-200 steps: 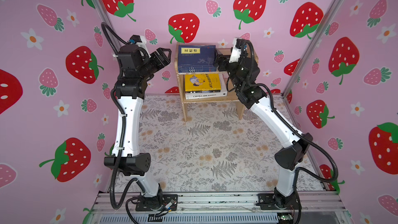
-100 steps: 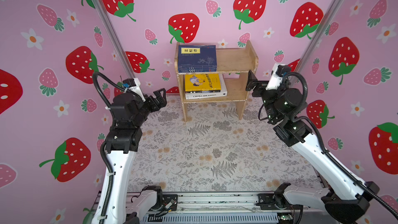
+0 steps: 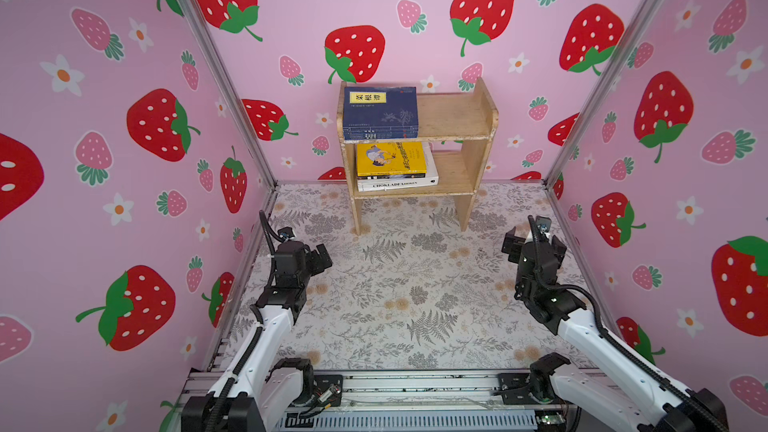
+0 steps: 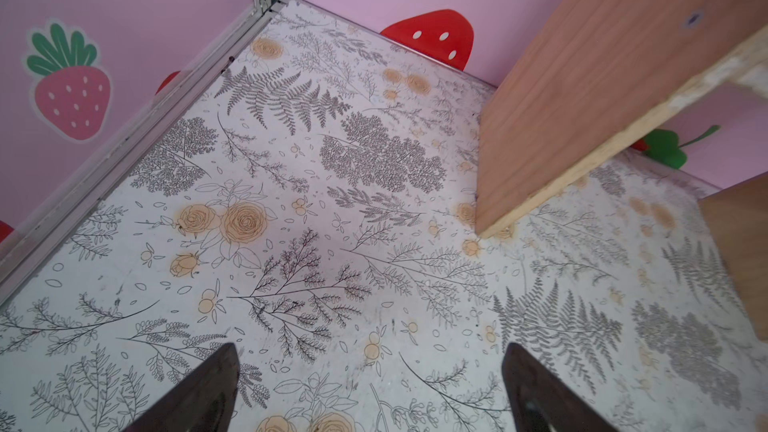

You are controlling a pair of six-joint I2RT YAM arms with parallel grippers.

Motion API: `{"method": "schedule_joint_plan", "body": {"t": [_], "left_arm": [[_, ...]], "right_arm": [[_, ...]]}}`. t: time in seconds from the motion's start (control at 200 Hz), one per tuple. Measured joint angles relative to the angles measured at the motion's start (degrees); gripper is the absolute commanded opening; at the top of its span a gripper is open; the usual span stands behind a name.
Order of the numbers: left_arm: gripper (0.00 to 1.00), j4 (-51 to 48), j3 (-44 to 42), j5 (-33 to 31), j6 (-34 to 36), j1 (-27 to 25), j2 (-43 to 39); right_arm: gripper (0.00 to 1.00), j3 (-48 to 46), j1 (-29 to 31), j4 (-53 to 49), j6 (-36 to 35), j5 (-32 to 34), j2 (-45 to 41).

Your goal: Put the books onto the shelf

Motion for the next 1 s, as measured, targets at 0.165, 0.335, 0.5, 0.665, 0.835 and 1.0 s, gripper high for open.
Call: {"method": "schedule_joint_plan", "body": {"t": [0.165,0.335,0.5,0.665,0.835,1.0], "left_arm": [[0.99,13.2,-5.0,-4.7,3.8,-0.2,5.7],[0.99,24.0,-7.9,-7.0,6.3,-0.3,13.5],[0.99,32.9,-8.9,-8.6,8.5,-0.2,19.0],[0.99,41.5,-9.2,-8.9,10.2,-0.2,23.6],[0.99,49.4,-11.5,-8.6,11.0,-0.2,30.2],[0.99,48.3,-10.0,-7.5,11.8,-0.2,30.7]], "right_arm": [[1.0,-6.2,-5.4,11.0,0.6,-3.8,6.8],[1.0,-9.8,-8.4,21.4,0.7,-8.4,16.7],[1.0,-9.7,-9.1,31.2,-1.4,-12.3,23.5],[1.0,-9.8,-10.0,43.0,-4.5,-14.7,28.3],[1.0,-11.1,-10.3,55.3,-8.2,-15.4,34.8],[1.0,-11.1,-10.5,62.7,-9.8,-15.3,41.4]]}}
